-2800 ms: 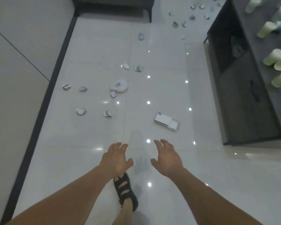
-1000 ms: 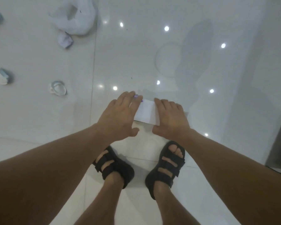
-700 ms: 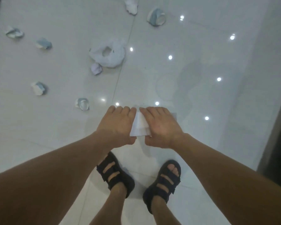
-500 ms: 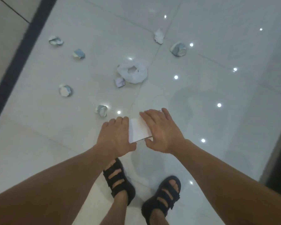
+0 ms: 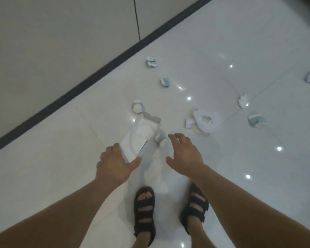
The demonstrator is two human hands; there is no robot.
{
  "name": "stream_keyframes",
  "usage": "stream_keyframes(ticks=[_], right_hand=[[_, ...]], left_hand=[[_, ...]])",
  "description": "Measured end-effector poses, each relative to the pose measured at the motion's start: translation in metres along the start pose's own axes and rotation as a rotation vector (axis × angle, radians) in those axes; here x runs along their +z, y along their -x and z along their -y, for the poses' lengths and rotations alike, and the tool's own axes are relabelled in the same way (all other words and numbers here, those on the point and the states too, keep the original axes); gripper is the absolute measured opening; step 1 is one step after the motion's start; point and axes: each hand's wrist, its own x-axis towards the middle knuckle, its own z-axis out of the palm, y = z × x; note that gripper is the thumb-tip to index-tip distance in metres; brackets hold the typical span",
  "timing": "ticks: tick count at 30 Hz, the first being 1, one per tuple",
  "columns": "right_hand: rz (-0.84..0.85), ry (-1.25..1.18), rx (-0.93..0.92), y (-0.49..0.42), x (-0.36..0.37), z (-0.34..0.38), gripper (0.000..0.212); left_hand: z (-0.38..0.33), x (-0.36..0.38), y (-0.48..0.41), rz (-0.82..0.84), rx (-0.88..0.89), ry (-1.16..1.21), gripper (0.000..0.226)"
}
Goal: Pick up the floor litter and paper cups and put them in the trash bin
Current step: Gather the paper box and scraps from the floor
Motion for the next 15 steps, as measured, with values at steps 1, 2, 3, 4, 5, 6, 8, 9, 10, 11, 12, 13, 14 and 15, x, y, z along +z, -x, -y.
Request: stream_keyframes(ticks=[1,2,3,4,5,6,8,9,10,11,12,13,14,15], right_hand=[[0.014,0.007,0.005,-0.01,0.005,0.003,0.074],[0.035,0.021,0.008,-0.021,0.01,0.003,0.073],[0.065,0.034,0.012,-0.031,0.016,0.002,0.072],[0.101,0.043,0.02,-0.04,0.023,0.0,0.072],[0.136,0.054,0.026,-0.05,0.029,-0.004,0.071],[0.166,0.072,0.026,-0.06,0.036,-0.009,0.071],[0.202,0.117,0.01,-0.081,0.051,-0.021,0.071],[0.212,0.139,-0.005,-0.093,0.059,-0.026,0.071],[0.221,0.161,-0.018,-0.104,0.069,-0.032,0.071],[0.229,0.181,-0.026,-0.115,0.078,-0.037,0.071],[0.237,0.2,-0.033,-0.126,0.088,-0.042,0.071],[0.244,0.215,-0.039,-0.137,0.099,-0.046,0.072],[0.249,0.226,-0.045,-0.148,0.109,-0.05,0.073],[0.252,0.234,-0.054,-0.159,0.12,-0.054,0.075]], left_hand=[[0.003,0.001,-0.007,-0.013,-0.008,0.026,0.083],[0.006,0.003,-0.013,-0.025,-0.022,0.057,0.084],[0.008,0.007,-0.019,-0.03,-0.038,0.089,0.086],[0.009,0.013,-0.024,-0.027,-0.059,0.126,0.086],[0.011,0.019,-0.03,-0.022,-0.085,0.17,0.085],[0.014,0.025,-0.037,-0.018,-0.115,0.216,0.083],[0.019,0.04,-0.053,-0.019,-0.184,0.286,0.078],[0.023,0.05,-0.06,-0.024,-0.22,0.317,0.075],[0.028,0.061,-0.069,-0.032,-0.257,0.361,0.071],[0.032,0.073,-0.077,-0.043,-0.291,0.415,0.068],[0.035,0.085,-0.086,-0.05,-0.325,0.466,0.065],[0.039,0.097,-0.095,-0.054,-0.354,0.504,0.064],[0.042,0.11,-0.103,-0.065,-0.371,0.53,0.062],[0.045,0.122,-0.111,-0.081,-0.377,0.552,0.059]])
